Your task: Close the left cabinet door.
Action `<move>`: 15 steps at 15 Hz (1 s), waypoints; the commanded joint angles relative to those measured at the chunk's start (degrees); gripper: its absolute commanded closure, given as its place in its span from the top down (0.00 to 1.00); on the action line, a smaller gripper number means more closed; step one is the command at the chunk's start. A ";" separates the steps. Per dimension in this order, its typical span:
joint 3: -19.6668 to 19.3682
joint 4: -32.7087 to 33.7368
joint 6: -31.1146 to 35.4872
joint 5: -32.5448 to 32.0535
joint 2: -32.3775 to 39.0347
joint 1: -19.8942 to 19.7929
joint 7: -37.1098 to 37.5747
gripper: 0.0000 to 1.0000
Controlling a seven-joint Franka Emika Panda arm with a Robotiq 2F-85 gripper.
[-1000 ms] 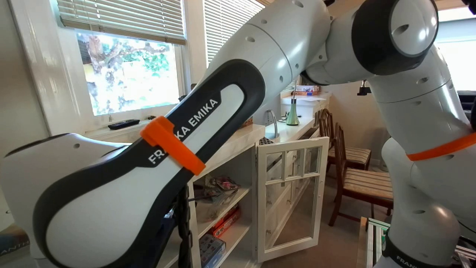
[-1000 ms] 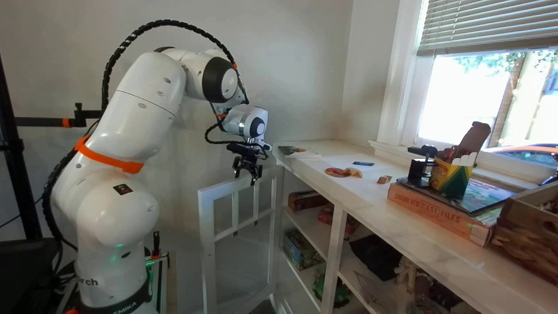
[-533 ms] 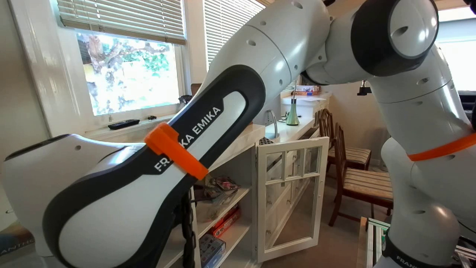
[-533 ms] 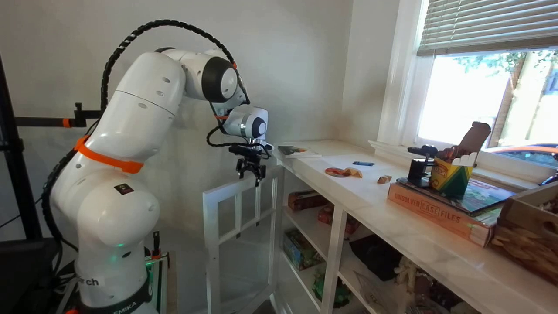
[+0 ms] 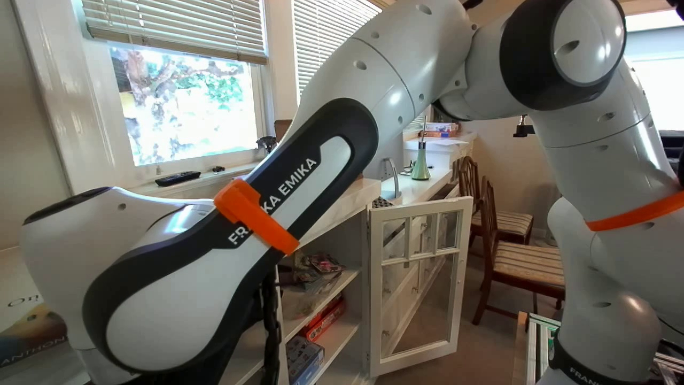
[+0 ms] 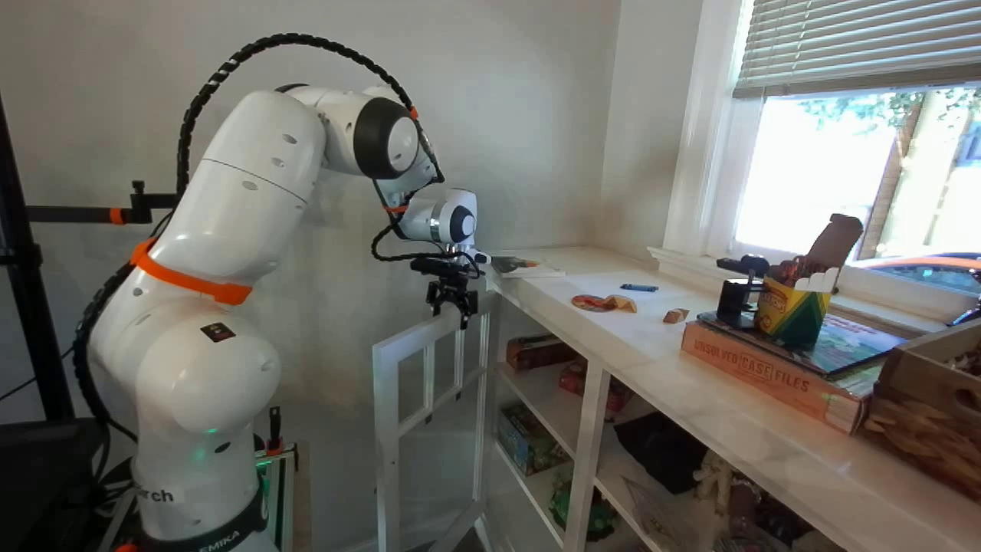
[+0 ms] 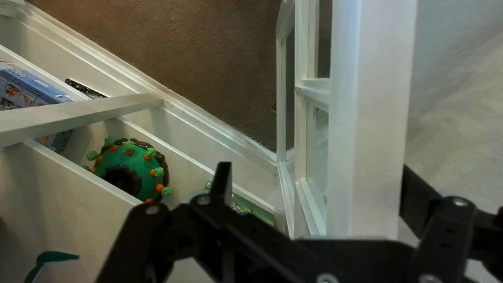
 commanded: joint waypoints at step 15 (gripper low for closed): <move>-1.46 -4.22 -2.03 -1.80 -5.10 -0.65 5.46 1.00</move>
